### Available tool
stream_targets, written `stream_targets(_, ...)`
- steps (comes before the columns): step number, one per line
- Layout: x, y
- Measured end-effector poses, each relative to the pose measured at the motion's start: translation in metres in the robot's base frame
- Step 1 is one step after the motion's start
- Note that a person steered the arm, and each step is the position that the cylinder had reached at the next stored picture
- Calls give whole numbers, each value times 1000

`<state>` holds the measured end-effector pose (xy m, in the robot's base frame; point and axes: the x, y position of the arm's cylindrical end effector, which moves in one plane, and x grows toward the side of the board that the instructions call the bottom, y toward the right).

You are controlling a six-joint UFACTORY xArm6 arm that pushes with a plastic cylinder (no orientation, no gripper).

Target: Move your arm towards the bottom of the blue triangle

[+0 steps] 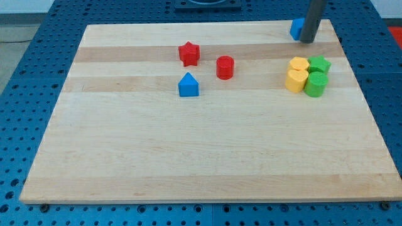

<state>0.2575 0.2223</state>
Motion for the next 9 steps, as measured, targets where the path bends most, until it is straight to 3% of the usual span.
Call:
stream_targets(2,-9,-5)
stream_targets(3,11,-15)
stream_targets(6,93,-91)
stream_targets(8,165,-174)
stream_targets(9,181,-222)
